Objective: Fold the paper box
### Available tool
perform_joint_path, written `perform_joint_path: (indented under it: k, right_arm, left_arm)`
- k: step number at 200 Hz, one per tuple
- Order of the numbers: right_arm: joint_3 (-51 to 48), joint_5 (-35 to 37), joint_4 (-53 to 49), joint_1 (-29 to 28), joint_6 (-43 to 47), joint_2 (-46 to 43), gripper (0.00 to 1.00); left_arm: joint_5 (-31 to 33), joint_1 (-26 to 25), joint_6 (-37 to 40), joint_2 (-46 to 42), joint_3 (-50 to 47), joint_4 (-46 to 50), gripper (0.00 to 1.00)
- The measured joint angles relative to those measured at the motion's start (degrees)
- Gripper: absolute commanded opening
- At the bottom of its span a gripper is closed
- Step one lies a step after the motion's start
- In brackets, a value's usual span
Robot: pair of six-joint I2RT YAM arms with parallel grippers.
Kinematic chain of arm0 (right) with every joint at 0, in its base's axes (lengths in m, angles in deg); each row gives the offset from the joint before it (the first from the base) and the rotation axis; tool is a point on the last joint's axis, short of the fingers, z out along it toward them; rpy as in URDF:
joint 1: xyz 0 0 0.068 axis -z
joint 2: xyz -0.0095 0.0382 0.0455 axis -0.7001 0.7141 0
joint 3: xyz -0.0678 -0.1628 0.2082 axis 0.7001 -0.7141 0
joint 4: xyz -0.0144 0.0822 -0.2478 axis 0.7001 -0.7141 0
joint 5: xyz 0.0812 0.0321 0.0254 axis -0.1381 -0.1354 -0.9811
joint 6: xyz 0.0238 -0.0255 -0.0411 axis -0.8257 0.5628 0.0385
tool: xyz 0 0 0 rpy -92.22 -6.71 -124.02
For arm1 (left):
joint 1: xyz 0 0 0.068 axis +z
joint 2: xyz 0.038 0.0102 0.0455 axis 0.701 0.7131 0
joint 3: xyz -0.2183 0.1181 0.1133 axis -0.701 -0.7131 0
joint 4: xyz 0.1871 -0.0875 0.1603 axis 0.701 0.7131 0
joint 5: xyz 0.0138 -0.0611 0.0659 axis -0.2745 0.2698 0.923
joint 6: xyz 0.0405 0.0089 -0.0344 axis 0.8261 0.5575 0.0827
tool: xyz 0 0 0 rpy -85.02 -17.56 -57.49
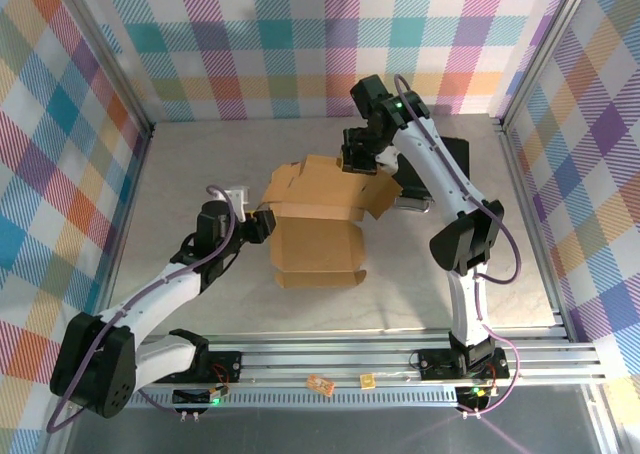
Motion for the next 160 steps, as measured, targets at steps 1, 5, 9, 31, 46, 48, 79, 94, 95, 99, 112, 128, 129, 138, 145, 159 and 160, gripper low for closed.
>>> perform_joint_path:
  k: [1, 5, 9, 31, 46, 48, 79, 94, 95, 99, 112, 128, 129, 138, 145, 159, 160]
  right_arm:
    - [0.0, 0.0, 0.0, 0.0, 0.0, 0.0, 0.0]
    - [0.0, 0.0, -0.2, 0.0, -0.1, 0.0, 0.0]
    - [0.0, -0.1, -0.3, 0.0, -0.1, 0.0, 0.0]
    - [-0.1, -0.7, -0.3, 0.2, -0.2, -0.1, 0.0]
    - [-0.1, -1.0, -0.2, 0.5, -0.3, -0.2, 0.0]
    - [-0.2, -1.1, -0.2, 0.6, -0.3, -0.2, 0.0]
    - [-2.1, -1.6, 0.9, 1.2, -0.6, -1.1, 0.0]
    - [-3.8, -1.8, 2.3, 1.7, -1.2, -2.0, 0.0]
    - [-4.0, -1.9, 2.4, 1.8, -1.3, -2.1, 0.0]
    - [-4.3, -2.0, 2.7, 1.8, -1.4, -2.3, 0.0]
    - [-5.0, -2.1, 3.5, 2.4, -1.6, -2.5, 0.0]
    - [-5.3, -2.3, 4.2, 2.6, -1.6, -2.5, 0.0]
    - [-5.4, -2.3, 4.2, 2.6, -1.6, -2.5, 0.0]
    - [-5.6, -2.3, 4.2, 2.6, -1.6, -2.5, 0.0]
    - [-5.8, -2.4, 4.4, 2.5, -1.7, -2.5, 0.0]
    - [-6.3, -2.3, 4.8, 2.5, -1.9, -2.5, 0.0]
    - [-6.3, -2.3, 4.8, 2.5, -1.9, -2.5, 0.0]
  left_arm:
    - [0.0, 0.0, 0.0, 0.1, 0.0, -0.1, 0.49]
    - [-0.1, 0.0, 0.1, 0.5, 0.1, -0.6, 0.48]
    - [-0.2, 0.0, 0.2, 0.9, 0.2, -1.0, 0.47]
    - [-0.8, -0.2, 0.0, 2.8, 0.4, -3.7, 0.41]
    - [-1.4, -0.7, -0.2, 3.9, 0.5, -5.2, 0.31]
    - [-1.6, -0.7, -0.4, 4.0, 0.5, -5.3, 0.3]
    - [-1.4, -3.2, -0.8, 4.9, 1.8, -5.4, 0.16]
    - [0.2, -4.4, -0.6, 4.9, 2.7, -4.4, 0.1]
    - [0.3, -4.5, -0.7, 4.9, 2.7, -4.3, 0.1]
    - [0.8, -4.9, -0.5, 4.9, 2.9, -4.2, 0.07]
    - [2.7, -6.3, -0.2, 4.8, 3.7, -3.1, 0.03]
    - [6.0, -8.0, 0.3, 4.7, 4.3, -1.6, 0.02]
    - [6.3, -8.1, 0.4, 4.7, 4.3, -1.4, 0.02]
    - [8.8, -9.1, 0.7, 4.7, 4.8, -0.3, 0.01]
    - [11.0, -10.0, 0.9, 4.7, 5.2, 0.5, 0.01]
    - [15.8, -12.2, 1.6, 5.2, 6.3, 2.6, 0.02]
    - [16.1, -12.3, 1.6, 5.3, 6.4, 2.7, 0.02]
